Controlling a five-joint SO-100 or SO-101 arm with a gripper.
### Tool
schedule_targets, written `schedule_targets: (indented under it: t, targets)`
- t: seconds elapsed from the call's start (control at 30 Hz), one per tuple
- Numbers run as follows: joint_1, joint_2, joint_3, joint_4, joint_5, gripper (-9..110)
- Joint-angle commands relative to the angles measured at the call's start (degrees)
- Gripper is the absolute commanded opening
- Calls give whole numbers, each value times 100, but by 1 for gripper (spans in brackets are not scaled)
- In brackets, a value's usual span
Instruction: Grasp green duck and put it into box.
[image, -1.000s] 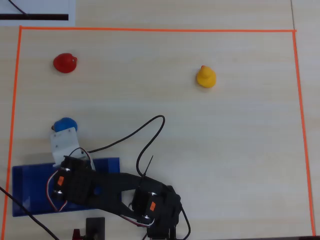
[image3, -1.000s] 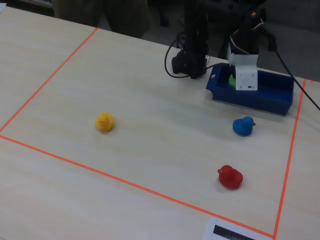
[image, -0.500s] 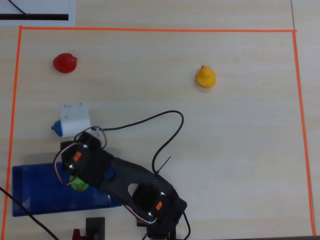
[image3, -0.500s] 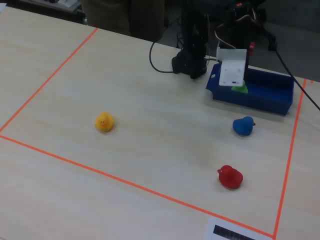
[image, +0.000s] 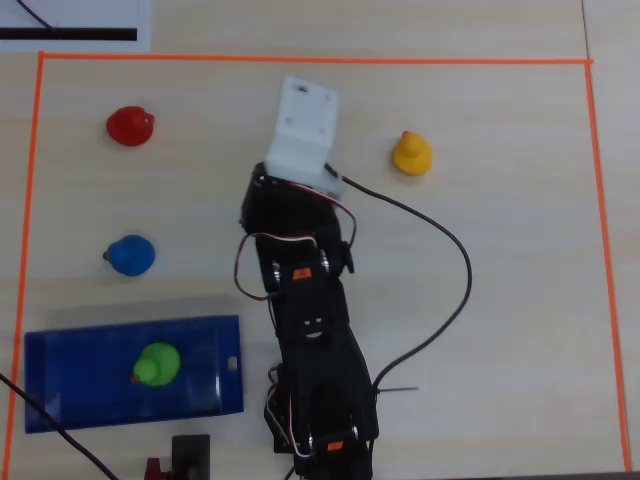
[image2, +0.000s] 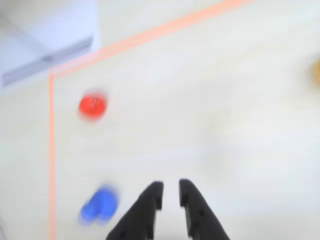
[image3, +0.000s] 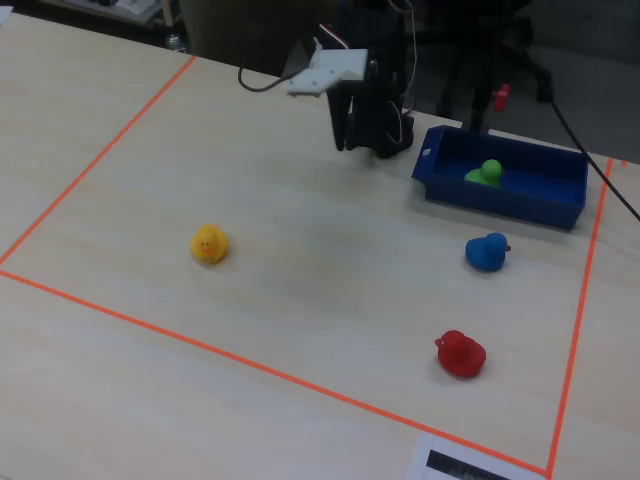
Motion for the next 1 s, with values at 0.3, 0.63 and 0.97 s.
schedule_targets:
  t: [0.3, 0.63, 0.97]
  targets:
    - [1134, 3199, 4500, -2399, -835, 0]
    - [984, 4966, 6768, -1837, -835, 0]
    - [870, 5792, 7532, 97, -993, 0]
